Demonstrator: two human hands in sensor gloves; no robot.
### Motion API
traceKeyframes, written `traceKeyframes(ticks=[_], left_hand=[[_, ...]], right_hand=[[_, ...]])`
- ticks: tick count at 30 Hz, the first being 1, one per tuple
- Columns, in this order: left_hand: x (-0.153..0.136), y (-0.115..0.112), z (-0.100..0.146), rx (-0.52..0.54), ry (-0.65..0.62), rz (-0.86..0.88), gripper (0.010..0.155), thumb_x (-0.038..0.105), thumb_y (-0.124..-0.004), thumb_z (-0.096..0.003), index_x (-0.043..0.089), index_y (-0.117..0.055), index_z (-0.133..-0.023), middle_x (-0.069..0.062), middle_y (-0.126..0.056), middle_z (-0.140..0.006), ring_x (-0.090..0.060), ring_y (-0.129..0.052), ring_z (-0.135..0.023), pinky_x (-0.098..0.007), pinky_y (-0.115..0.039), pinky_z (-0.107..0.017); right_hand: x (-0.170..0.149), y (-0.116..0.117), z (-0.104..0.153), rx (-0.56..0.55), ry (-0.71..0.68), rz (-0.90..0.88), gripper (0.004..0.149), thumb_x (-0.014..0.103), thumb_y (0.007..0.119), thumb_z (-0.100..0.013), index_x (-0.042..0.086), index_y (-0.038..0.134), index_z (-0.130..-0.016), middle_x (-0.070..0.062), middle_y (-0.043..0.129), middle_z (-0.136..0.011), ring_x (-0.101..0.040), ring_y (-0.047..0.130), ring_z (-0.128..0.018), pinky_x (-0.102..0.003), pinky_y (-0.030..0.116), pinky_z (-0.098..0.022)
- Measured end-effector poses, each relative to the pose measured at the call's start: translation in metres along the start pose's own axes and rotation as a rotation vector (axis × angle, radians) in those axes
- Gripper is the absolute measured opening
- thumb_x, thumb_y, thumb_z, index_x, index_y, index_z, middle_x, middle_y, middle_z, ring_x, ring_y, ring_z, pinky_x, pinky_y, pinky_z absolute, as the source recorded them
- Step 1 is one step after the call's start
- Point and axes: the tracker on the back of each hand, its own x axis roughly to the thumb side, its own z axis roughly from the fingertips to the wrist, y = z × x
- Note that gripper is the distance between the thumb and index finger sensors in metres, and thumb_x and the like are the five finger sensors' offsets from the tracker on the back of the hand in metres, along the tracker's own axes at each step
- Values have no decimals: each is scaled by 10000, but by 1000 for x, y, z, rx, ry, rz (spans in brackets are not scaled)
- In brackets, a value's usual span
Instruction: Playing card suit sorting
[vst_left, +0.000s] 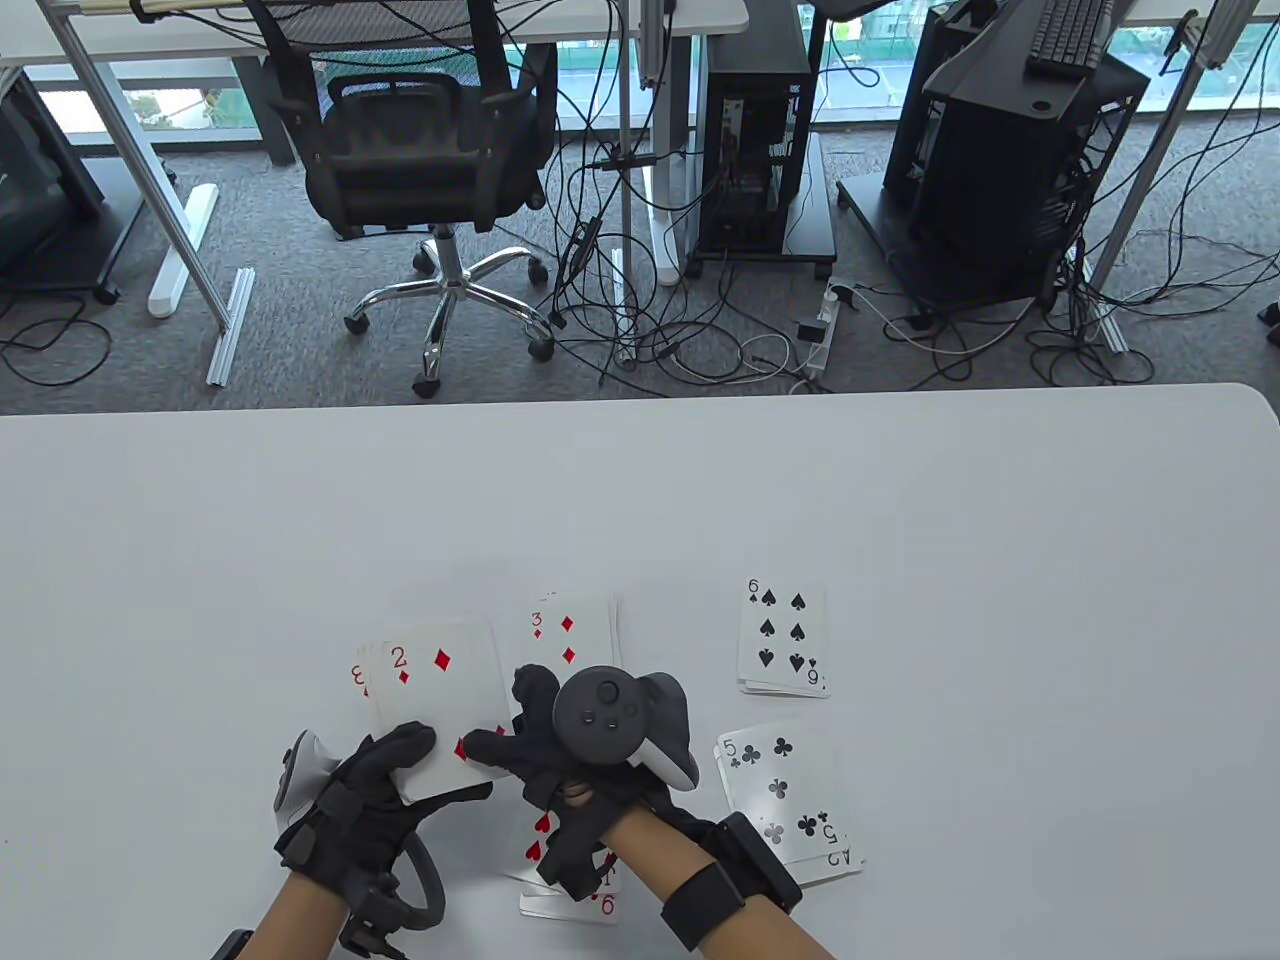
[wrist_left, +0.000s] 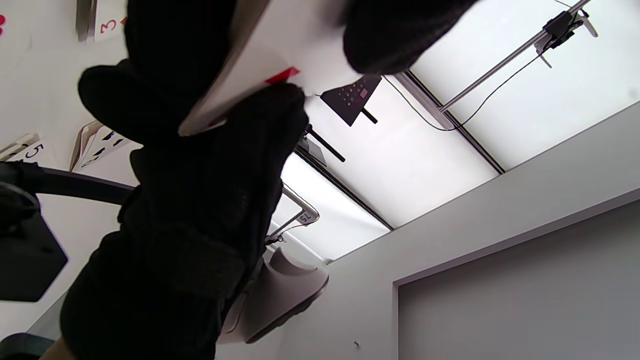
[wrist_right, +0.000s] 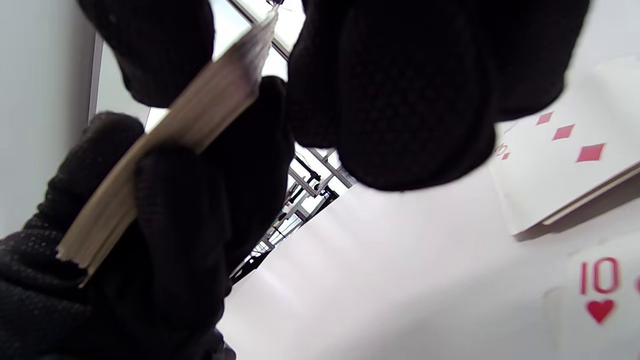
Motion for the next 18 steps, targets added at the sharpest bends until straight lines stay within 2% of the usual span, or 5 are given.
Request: traceKeyframes(ticks=[3, 8, 14, 16, 18], left_hand=[[-1, 0, 0, 1, 1, 4, 604, 363, -718, -615, 233, -385, -1101, -84, -558, -1129, -359, -740, -963, -443, -810, -577], [-1, 1, 0, 16, 4, -1, 595, 356, -709, -618, 230, -385, -1101, -83, -561, -1127, -356, -747, -959, -438, -815, -573], [0, 1, 0, 15, -1, 15, 593, 357, -700, -622, 224, -377, -1102, -84, -560, -1127, -355, -751, -957, -432, -820, -571], [0, 2, 1, 25, 0, 10, 594, 358, -699, -622, 223, -377, -1103, -83, -560, -1127, -355, -752, -956, -432, -820, -570], [0, 2, 1, 30, 0, 8, 593, 360, -697, -624, 224, -374, -1103, -83, -559, -1127, -353, -752, -957, -430, -821, -571]], right_hand=[[-8, -5, -3, -35, 36, -64, 596, 330, 757, -491, -183, 667, -781, -125, 927, -462, -262, 975, -198, -511, 824, -355], [-20, -19, -8, -62, 84, -75, 484, 267, 741, -497, -158, 734, -728, -93, 949, -400, -228, 979, -144, -488, 842, -334], [-50, -48, -28, -172, 204, -259, 442, 243, 711, -516, -137, 725, -740, -72, 938, -404, -203, 972, -149, -472, 844, -346], [-61, -53, -33, -205, 256, -342, 439, 238, 700, -524, -138, 716, -749, -71, 935, -412, -200, 972, -156, -471, 842, -351], [-71, -53, -38, -206, 319, -338, 430, 213, 698, -523, -153, 714, -750, -92, 938, -409, -220, 971, -151, -484, 838, -343]])
